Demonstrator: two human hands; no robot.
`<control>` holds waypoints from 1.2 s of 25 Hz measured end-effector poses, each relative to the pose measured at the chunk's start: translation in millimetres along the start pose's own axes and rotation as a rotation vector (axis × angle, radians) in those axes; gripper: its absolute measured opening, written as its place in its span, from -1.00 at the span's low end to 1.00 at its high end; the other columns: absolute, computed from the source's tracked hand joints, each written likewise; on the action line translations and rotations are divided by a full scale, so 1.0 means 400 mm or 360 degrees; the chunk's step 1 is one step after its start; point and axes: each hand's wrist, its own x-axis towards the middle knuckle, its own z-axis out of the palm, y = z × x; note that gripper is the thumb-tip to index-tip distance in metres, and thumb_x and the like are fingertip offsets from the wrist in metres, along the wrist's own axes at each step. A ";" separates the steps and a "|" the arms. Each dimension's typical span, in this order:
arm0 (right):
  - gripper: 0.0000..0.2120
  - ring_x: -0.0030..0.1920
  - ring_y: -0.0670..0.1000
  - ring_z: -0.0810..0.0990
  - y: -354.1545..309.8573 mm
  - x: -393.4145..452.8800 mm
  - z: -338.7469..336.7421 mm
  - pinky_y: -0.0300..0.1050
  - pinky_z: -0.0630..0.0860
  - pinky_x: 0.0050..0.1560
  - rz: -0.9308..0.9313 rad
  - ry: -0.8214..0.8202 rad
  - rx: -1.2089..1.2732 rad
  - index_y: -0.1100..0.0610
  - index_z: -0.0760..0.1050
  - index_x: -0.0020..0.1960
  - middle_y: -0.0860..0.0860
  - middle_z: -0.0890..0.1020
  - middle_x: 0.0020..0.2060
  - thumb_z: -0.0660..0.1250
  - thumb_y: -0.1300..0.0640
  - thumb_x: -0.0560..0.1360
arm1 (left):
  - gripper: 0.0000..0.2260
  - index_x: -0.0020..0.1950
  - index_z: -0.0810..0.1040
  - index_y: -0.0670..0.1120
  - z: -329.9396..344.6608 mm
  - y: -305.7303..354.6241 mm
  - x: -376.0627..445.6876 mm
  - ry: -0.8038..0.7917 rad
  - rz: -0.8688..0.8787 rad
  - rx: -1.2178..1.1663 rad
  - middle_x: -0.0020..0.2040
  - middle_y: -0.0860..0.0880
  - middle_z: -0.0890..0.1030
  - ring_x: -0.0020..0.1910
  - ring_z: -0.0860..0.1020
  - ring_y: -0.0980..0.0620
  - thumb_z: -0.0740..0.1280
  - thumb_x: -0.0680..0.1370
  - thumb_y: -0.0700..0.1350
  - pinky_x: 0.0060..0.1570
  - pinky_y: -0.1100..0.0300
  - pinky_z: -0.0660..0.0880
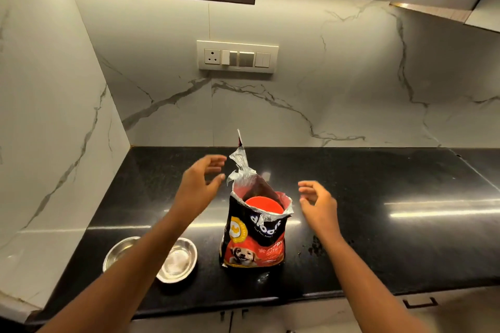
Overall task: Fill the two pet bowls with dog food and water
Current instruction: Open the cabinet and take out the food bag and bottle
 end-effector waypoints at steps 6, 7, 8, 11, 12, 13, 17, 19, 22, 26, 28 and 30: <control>-0.76 -0.04 -0.09 0.68 -0.233 0.161 -0.156 -0.52 0.53 -0.08 -0.0421 0.0216 0.0233 0.14 0.60 0.16 0.02 0.68 0.00 0.46 0.25 0.50 | -0.67 0.29 0.50 -0.05 0.023 0.244 0.172 0.0068 0.0432 -0.0080 0.24 0.03 0.58 0.14 0.57 0.15 0.40 0.53 -0.13 -0.10 0.55 0.50; -0.75 -0.04 -0.10 0.67 -0.266 0.188 -0.180 -0.49 0.55 -0.07 -0.0490 0.0235 0.0250 0.15 0.59 0.17 0.02 0.68 0.01 0.47 0.22 0.50 | -0.67 0.29 0.51 -0.05 0.031 0.284 0.203 0.0071 0.0500 -0.0082 0.24 0.02 0.57 0.14 0.57 0.16 0.40 0.54 -0.12 -0.09 0.54 0.51; -0.74 -0.03 -0.10 0.67 -0.296 0.216 -0.206 -0.47 0.56 -0.06 -0.0559 0.0256 0.0264 0.15 0.58 0.18 0.02 0.68 0.02 0.47 0.20 0.51 | -0.68 0.29 0.51 -0.06 0.040 0.323 0.233 0.0079 0.0571 -0.0086 0.25 0.02 0.58 0.14 0.57 0.16 0.40 0.54 -0.12 -0.08 0.50 0.54; -0.70 -0.01 -0.14 0.66 -0.382 0.289 -0.291 -0.48 0.55 -0.03 -0.0749 0.0367 0.0298 0.14 0.55 0.23 -0.03 0.68 0.06 0.46 0.11 0.53 | -0.67 0.30 0.52 -0.03 0.067 0.434 0.327 0.0114 0.0757 -0.0086 0.26 0.01 0.58 0.16 0.59 0.13 0.40 0.54 -0.07 -0.02 0.28 0.63; -0.68 -0.01 -0.15 0.66 -0.409 0.314 -0.325 -0.51 0.53 -0.03 -0.0810 0.0421 0.0314 0.13 0.54 0.25 -0.05 0.67 0.08 0.45 0.09 0.54 | -0.68 0.29 0.52 -0.02 0.077 0.476 0.357 0.0137 0.0797 -0.0084 0.25 0.02 0.58 0.16 0.59 0.13 0.39 0.54 -0.06 -0.01 0.26 0.62; -0.66 0.00 -0.16 0.65 -0.435 0.339 -0.363 -0.53 0.52 -0.04 -0.0866 0.0477 0.0324 0.13 0.53 0.27 -0.07 0.66 0.10 0.45 0.07 0.54 | -0.70 0.28 0.53 -0.02 0.087 0.520 0.387 0.0177 0.0838 -0.0077 0.24 0.04 0.59 0.15 0.59 0.14 0.39 0.55 -0.06 -0.01 0.27 0.62; -0.61 0.03 -0.17 0.64 -0.523 0.434 -0.509 -0.52 0.51 -0.11 -0.1006 0.0659 0.0432 0.12 0.50 0.29 -0.04 0.65 0.10 0.46 0.03 0.53 | -0.79 0.18 0.58 -0.07 0.109 0.701 0.483 0.0373 0.1094 -0.0208 0.07 0.06 0.66 0.03 0.64 0.15 0.37 0.55 -0.11 -0.08 0.31 0.59; -0.57 0.08 -0.13 0.63 -0.551 0.481 -0.563 -0.51 0.51 -0.10 -0.1048 0.0757 0.0503 0.13 0.47 0.31 0.01 0.63 0.13 0.48 0.05 0.51 | -0.78 0.18 0.58 -0.09 0.114 0.765 0.526 0.0441 0.1164 -0.0266 0.04 0.04 0.67 0.01 0.63 0.14 0.37 0.56 -0.07 -0.08 0.34 0.58; -0.44 0.27 -0.04 0.53 -0.579 0.563 -0.626 -0.39 0.55 0.11 -0.1059 0.0904 0.0530 0.08 0.38 0.42 0.01 0.53 0.30 0.49 0.02 0.49 | -0.74 0.20 0.55 -0.04 0.127 0.835 0.605 0.0532 0.1157 -0.0190 0.05 0.06 0.65 0.02 0.62 0.15 0.38 0.54 0.00 -0.07 0.31 0.59; -0.17 0.47 0.08 0.37 -0.608 0.657 -0.670 0.11 0.44 0.41 -0.0892 0.0813 0.0528 -0.01 0.16 0.56 0.06 0.31 0.52 0.53 -0.06 0.44 | -0.75 0.17 0.57 -0.08 0.148 0.875 0.681 0.0644 0.0975 -0.0299 0.03 0.02 0.66 0.00 0.63 0.11 0.41 0.53 -0.03 -0.05 0.31 0.57; -0.07 0.50 0.12 0.33 -0.621 0.689 -0.674 0.05 0.39 0.43 -0.0847 0.0728 0.0539 -0.02 0.08 0.59 0.08 0.23 0.55 0.55 -0.06 0.40 | -0.74 0.17 0.57 -0.10 0.157 0.873 0.696 0.0661 0.0888 -0.0333 0.06 0.00 0.67 0.01 0.63 0.10 0.40 0.53 -0.03 -0.06 0.37 0.53; -0.02 0.50 0.12 0.34 -0.629 0.719 -0.677 -0.02 0.39 0.37 -0.0840 0.0646 0.0521 -0.02 0.04 0.60 0.09 0.24 0.55 0.57 -0.05 0.38 | -0.73 0.18 0.56 -0.10 0.160 0.872 0.702 0.0649 0.0835 -0.0305 0.09 -0.01 0.67 0.02 0.62 0.09 0.40 0.53 -0.02 -0.06 0.40 0.50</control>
